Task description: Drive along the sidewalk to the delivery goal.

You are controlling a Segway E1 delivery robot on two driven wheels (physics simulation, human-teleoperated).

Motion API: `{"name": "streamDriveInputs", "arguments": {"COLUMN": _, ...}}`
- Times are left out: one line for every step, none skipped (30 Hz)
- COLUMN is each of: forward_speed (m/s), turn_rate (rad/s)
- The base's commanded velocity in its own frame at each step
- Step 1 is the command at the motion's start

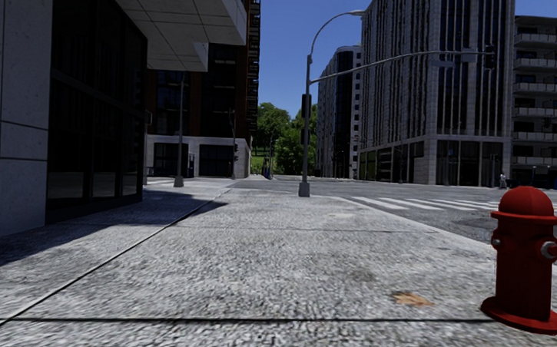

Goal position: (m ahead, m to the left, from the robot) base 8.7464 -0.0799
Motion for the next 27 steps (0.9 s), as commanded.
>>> {"name": "streamDriveInputs", "arguments": {"forward_speed": 2.0, "turn_rate": 0.0}}
{"name": "streamDriveInputs", "arguments": {"forward_speed": 2.0, "turn_rate": 0.0}}
{"name": "streamDriveInputs", "arguments": {"forward_speed": 2.0, "turn_rate": 0.0}}
{"name": "streamDriveInputs", "arguments": {"forward_speed": 2.0, "turn_rate": 0.0}}
{"name": "streamDriveInputs", "arguments": {"forward_speed": 2.0, "turn_rate": 0.0}}
{"name": "streamDriveInputs", "arguments": {"forward_speed": 2.0, "turn_rate": 0.0}}
{"name": "streamDriveInputs", "arguments": {"forward_speed": 2.0, "turn_rate": 0.0}}
{"name": "streamDriveInputs", "arguments": {"forward_speed": 2.0, "turn_rate": 0.0}}
{"name": "streamDriveInputs", "arguments": {"forward_speed": 2.0, "turn_rate": 0.0}}
{"name": "streamDriveInputs", "arguments": {"forward_speed": 2.0, "turn_rate": 0.0}}
{"name": "streamDriveInputs", "arguments": {"forward_speed": 2.0, "turn_rate": 0.0}}
{"name": "streamDriveInputs", "arguments": {"forward_speed": 2.0, "turn_rate": 0.0}}
{"name": "streamDriveInputs", "arguments": {"forward_speed": 2.0, "turn_rate": 0.0}}
{"name": "streamDriveInputs", "arguments": {"forward_speed": 2.0, "turn_rate": 0.0}}
{"name": "streamDriveInputs", "arguments": {"forward_speed": 2.0, "turn_rate": 0.0}}
{"name": "streamDriveInputs", "arguments": {"forward_speed": 2.0, "turn_rate": 0.0}}
{"name": "streamDriveInputs", "arguments": {"forward_speed": 2.0, "turn_rate": 0.0}}
{"name": "streamDriveInputs", "arguments": {"forward_speed": 2.0, "turn_rate": 0.0}}
{"name": "streamDriveInputs", "arguments": {"forward_speed": 2.0, "turn_rate": 0.0}}
{"name": "streamDriveInputs", "arguments": {"forward_speed": 2.0, "turn_rate": 0.0}}
{"name": "streamDriveInputs", "arguments": {"forward_speed": 2.0, "turn_rate": 0.0}}
{"name": "streamDriveInputs", "arguments": {"forward_speed": 2.0, "turn_rate": 0.0}}
{"name": "streamDriveInputs", "arguments": {"forward_speed": 2.0, "turn_rate": 0.0}}
{"name": "streamDriveInputs", "arguments": {"forward_speed": 2.0, "turn_rate": 0.0}}
{"name": "streamDriveInputs", "arguments": {"forward_speed": 2.0, "turn_rate": 0.0}}
{"name": "streamDriveInputs", "arguments": {"forward_speed": 2.0, "turn_rate": 0.0}}
{"name": "streamDriveInputs", "arguments": {"forward_speed": 2.0, "turn_rate": 0.0}}
